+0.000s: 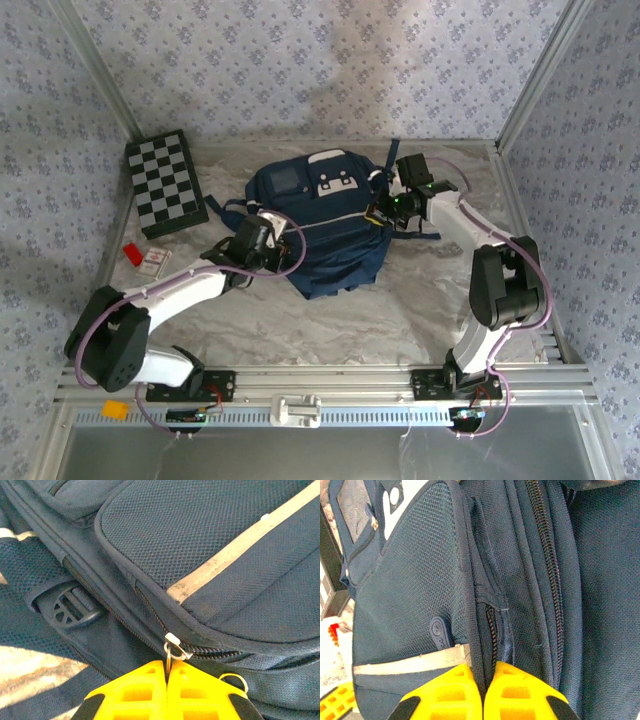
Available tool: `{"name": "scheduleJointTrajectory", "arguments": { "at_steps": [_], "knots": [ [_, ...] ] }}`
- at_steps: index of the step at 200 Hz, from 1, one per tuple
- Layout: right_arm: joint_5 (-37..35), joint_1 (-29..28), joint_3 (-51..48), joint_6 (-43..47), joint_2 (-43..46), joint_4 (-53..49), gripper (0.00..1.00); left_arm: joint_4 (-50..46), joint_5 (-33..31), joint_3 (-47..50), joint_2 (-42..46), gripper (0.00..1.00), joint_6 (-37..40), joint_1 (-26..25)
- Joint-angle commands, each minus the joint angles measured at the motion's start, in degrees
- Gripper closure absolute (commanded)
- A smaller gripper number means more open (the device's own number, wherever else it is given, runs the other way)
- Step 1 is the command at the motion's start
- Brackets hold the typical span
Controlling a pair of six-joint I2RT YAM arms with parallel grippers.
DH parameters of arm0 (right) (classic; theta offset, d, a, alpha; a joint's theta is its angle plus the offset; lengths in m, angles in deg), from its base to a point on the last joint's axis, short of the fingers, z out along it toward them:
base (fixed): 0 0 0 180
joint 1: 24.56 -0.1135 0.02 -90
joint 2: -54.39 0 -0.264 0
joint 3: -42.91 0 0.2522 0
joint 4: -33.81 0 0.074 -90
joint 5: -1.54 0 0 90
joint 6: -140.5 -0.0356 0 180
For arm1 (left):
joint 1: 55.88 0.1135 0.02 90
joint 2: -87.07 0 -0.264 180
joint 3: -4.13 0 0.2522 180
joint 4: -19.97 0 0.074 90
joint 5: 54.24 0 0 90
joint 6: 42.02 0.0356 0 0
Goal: Pack the student bag
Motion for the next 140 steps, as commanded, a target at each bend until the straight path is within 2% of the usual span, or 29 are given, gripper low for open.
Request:
{"name": "scheduleJointTrajectory", "arguments": {
  "at_steps": [1,18,32,35,49,61,83,107,140],
  "knots": [
    [-5.5,1.5,1.6,4.0,-0.9,-0.2,1.00,4.7,1.2,0.7,-1.0,1.00,5.0,3.3],
    [-5.6,1.4,0.9,4.2,-0.3,0.2,1.00,5.1,1.0,-0.8,-3.1,1.00,5.5,3.4],
    [-4.6,1.2,0.4,5.0,1.0,0.3,1.00,3.9,4.5,-1.4,-2.6,1.00,4.8,3.3],
    [-5.0,1.1,0.4,5.0,1.4,0.0,0.94,3.6,5.1,-1.5,-2.3,1.00,4.3,3.3],
    [-7.7,0.9,-0.6,5.2,4.3,-2.3,0.62,1.4,7.3,-1.3,-0.1,0.82,1.6,3.2],
    [-10.3,1.1,-3.0,4.6,8.1,-3.9,0.48,-1.0,9.6,-1.0,2.4,0.68,-1.4,3.0],
    [-18.0,1.7,-11.0,1.2,16.4,-7.4,0.36,-1.8,12.4,1.3,7.7,0.53,-10.0,1.6],
    [-24.9,3.6,-19.4,-5.8,24.9,-12.1,0.25,-2.1,12.6,3.1,12.2,0.38,-19.4,-2.0],
    [-34.6,9.3,-27.5,-9.4,33.1,-19.8,0.13,-2.9,13.5,1.8,13.0,0.34,-26.7,-6.4]
  ]
}}
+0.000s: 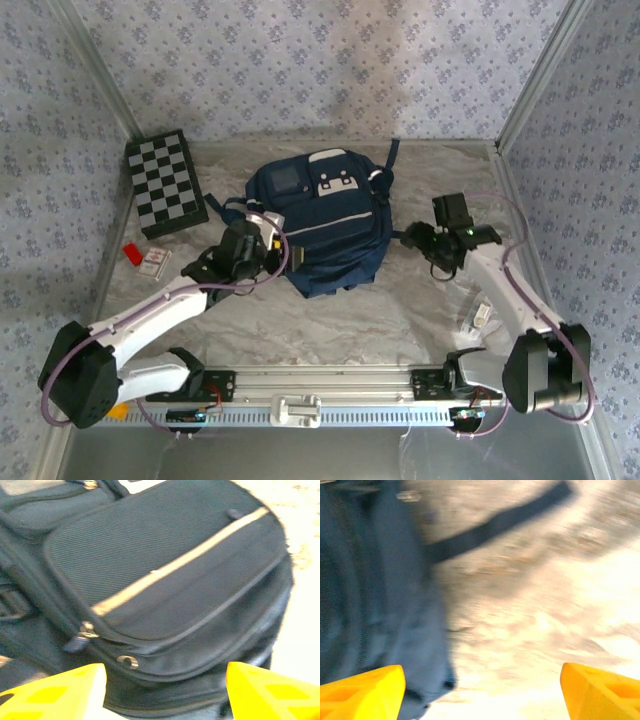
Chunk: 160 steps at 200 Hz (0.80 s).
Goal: Pack the student bag
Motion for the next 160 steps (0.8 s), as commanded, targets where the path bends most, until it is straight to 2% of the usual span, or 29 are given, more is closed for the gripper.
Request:
{"name": "scheduleJointTrajectory", "arguments": {
  "at_steps": [1,12,36,65,86,115,143,160],
  "knots": [
    [-11.4,4.0,-4.6,-5.1,3.9,-9.8,0.13,-2.0,2.1,-0.7,0.4,0.34,-9.1,-2.3],
    [-14.4,6.7,-6.3,-6.6,5.9,-12.6,0.10,-2.1,2.1,-1.4,0.2,0.32,-11.1,-3.3],
    [-16.3,14.1,-9.5,-6.4,7.9,-14.5,0.01,-1.0,3.8,-2.3,-1.4,0.28,-13.5,-4.5],
    [-11.5,21.8,-13.2,-6.0,8.2,-13.4,0.00,-0.2,5.6,-3.3,-3.8,0.27,-13.4,-5.5],
    [-11.7,22.1,-15.1,-7.6,8.5,-14.0,0.00,-0.2,5.8,-3.6,-5.0,0.25,-13.1,-6.1],
    [-10.2,26.2,-17.6,-6.0,8.4,-11.5,0.00,0.2,6.7,-4.1,-6.8,0.25,-12.9,-6.5],
    [-9.7,25.7,-19.7,-6.4,8.2,-8.3,0.00,1.1,6.9,-4.6,-8.4,0.25,-13.2,-7.3],
    [-8.8,23.2,-20.6,-8.4,8.0,-6.2,0.00,1.2,6.6,-5.1,-9.6,0.25,-13.4,-7.6]
  ]
}}
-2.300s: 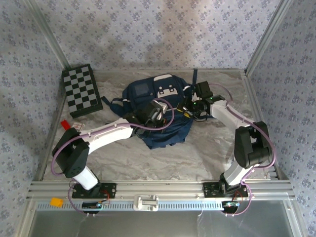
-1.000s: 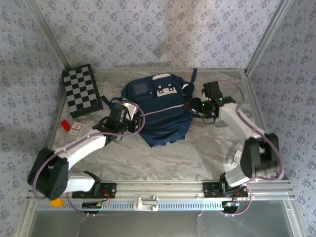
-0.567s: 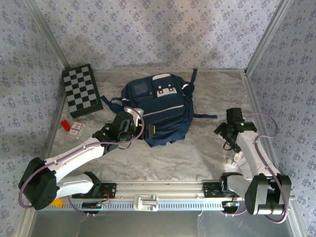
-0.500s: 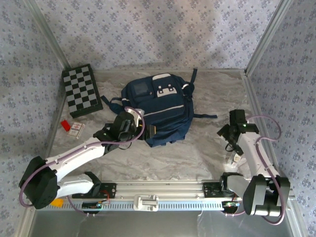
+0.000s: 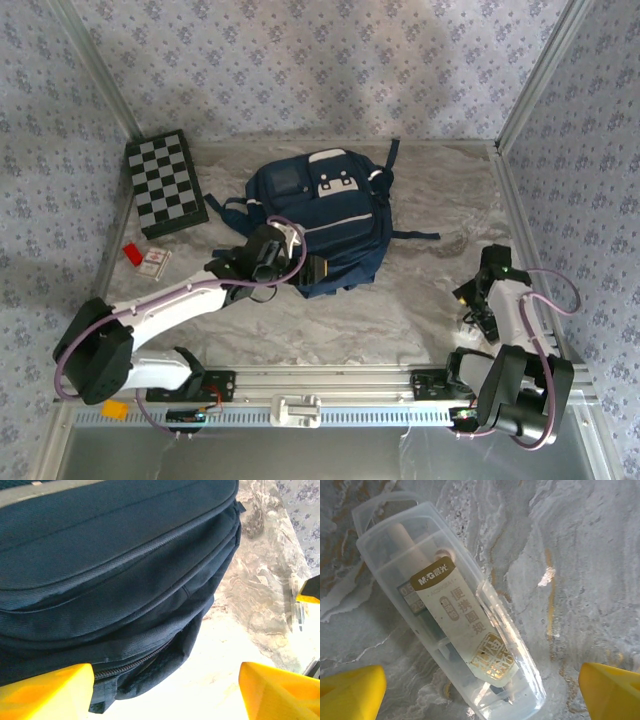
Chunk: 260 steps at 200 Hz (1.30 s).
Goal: Pack the student bag
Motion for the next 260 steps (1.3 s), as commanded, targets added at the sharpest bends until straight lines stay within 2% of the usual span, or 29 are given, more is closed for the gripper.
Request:
{"name": "scheduleJointTrajectory", "arguments": {
  "at_steps": [1,25,47,64,106,133,160,181,211,232,260],
  "knots": [
    [1.2,-2.5,-1.3,-3.0,0.2,2.8,0.00,1.7,1.0,-2.2,-1.5,0.25,-0.6,-0.7],
    [0.5,-7.2,0.0,-6.1,-1.3,4.8,0.00,2.0,0.7,-3.2,-4.0,0.25,-1.1,-1.2],
    [1.5,-7.7,1.3,-6.1,-2.6,6.4,0.04,1.7,0.9,-4.8,-6.7,0.25,-1.6,-1.9],
    [-1.1,-7.7,2.6,-6.1,-2.2,2.3,0.03,0.6,1.2,-6.3,-8.4,0.25,-1.4,-2.5],
    [-4.3,0.0,1.1,0.5,2.5,0.8,0.00,-0.7,1.4,-8.9,-10.8,0.26,-1.4,-3.2],
    [1.1,5.8,-1.7,2.3,0.8,4.4,0.00,-1.0,0.9,-9.9,-11.5,0.25,-1.6,-4.0],
    [4.0,5.6,-3.8,2.2,-0.7,8.8,0.01,-2.3,0.3,-11.2,-12.3,0.25,-1.5,-4.1],
    [5.3,2.7,-4.5,-0.1,-1.8,10.4,0.04,-2.9,0.0,-11.8,-12.6,0.25,-0.9,-4.1],
    [6.2,-4.5,-4.7,-5.3,-3.8,12.9,0.12,-4.7,-2.3,-12.2,-12.4,0.25,-0.2,-3.9],
    [5.9,-10.7,-3.2,-8.4,-5.5,13.5,0.22,-4.8,-2.6,-11.7,-11.2,0.25,0.1,-3.1],
    [9.0,-15.6,-0.4,-10.5,-8.9,17.1,0.41,-4.1,-1.9,-9.8,-8.6,0.25,-0.3,-0.7]
  ]
}}
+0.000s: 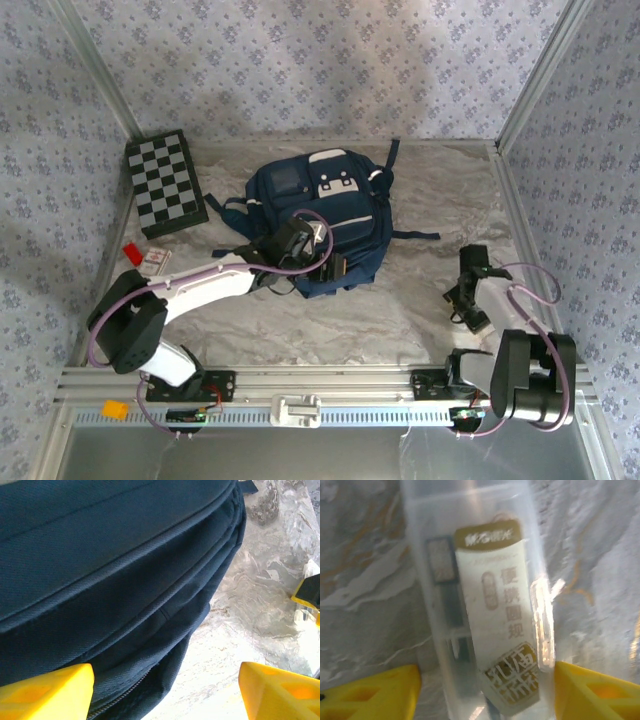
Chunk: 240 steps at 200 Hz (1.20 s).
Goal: Pack the student bag
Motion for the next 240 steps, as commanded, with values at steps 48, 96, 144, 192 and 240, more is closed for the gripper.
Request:
{"name": "scheduleJointTrajectory", "arguments": {
  "at_steps": [48,96,144,192,240],
  "knots": [
    [12.6,-7.0,8.0,-3.5,-2.4,2.6,0.67,0.6,4.4,4.2,7.4,0.23,2.0,6.7],
    [8.2,-4.9,10.6,1.0,-0.5,-7.8,0.60,-1.0,6.3,4.7,9.9,0.22,5.0,8.4],
    [8.9,-11.8,15.7,4.5,-5.3,-7.0,0.57,-3.7,6.2,2.9,12.0,0.22,9.3,10.0],
    [10.2,-20.1,22.7,9.3,-6.7,-11.6,0.53,-3.0,-0.1,-4.1,6.3,0.24,33.3,10.3],
    [12.9,-25.1,27.3,12.7,-8.7,-11.8,0.52,-5.9,-4.9,-12.0,-7.1,0.23,53.9,4.3]
  ]
}}
